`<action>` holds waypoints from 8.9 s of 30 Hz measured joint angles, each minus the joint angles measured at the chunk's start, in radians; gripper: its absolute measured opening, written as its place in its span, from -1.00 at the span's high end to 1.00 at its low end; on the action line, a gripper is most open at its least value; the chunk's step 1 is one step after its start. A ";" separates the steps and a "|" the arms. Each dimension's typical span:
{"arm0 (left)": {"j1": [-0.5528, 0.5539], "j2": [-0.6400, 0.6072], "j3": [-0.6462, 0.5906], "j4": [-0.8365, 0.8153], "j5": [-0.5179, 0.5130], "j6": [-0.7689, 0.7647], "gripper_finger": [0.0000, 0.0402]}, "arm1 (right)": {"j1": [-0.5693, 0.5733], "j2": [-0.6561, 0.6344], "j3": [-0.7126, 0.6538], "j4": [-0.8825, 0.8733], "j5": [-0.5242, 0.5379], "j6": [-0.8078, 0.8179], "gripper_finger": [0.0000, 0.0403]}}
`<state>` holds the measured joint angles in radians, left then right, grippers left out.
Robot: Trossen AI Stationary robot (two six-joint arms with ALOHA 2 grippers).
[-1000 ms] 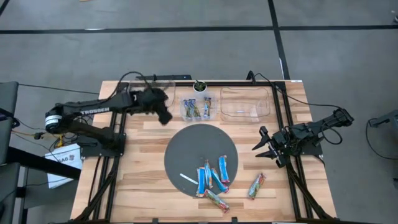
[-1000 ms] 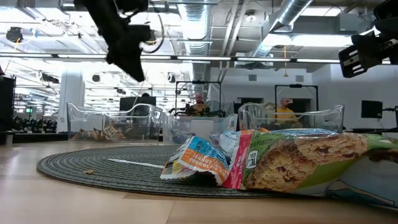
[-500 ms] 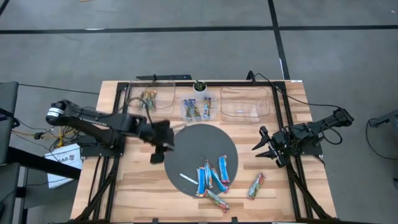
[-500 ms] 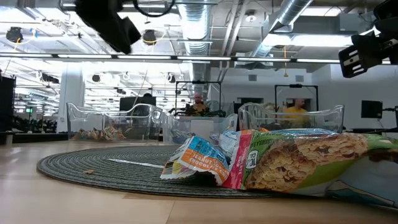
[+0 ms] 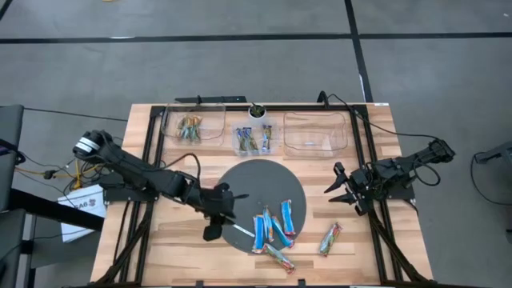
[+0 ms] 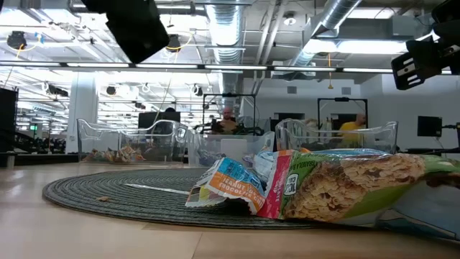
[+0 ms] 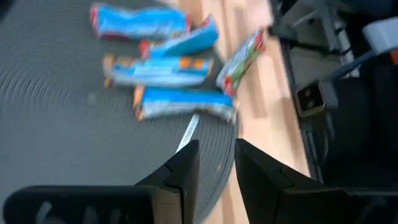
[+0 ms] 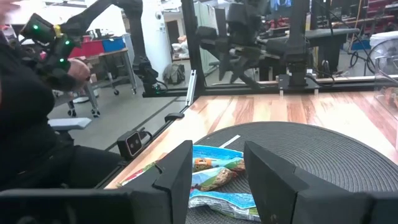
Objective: Pick and place Granola Bars by type
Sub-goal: Put the yellow granola bar into the left transparent bin
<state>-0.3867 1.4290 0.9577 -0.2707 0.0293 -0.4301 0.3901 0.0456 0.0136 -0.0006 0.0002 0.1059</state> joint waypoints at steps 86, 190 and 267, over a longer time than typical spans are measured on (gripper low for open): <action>-0.082 0.703 0.791 -0.520 -0.479 -0.926 0.53 | 0.000 0.000 0.000 -0.005 -0.001 0.000 0.32; -0.045 0.798 0.772 -0.550 -0.229 -0.894 0.98 | 0.000 0.000 0.000 0.007 -0.001 0.000 0.32; 0.489 -0.143 0.123 -0.756 -0.944 -0.424 1.00 | 0.000 0.000 0.000 0.007 0.000 0.000 0.32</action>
<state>0.1023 1.2859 1.0811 -1.0264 -0.9149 -0.8543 0.3898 0.0458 0.0137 0.0067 0.0002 0.1059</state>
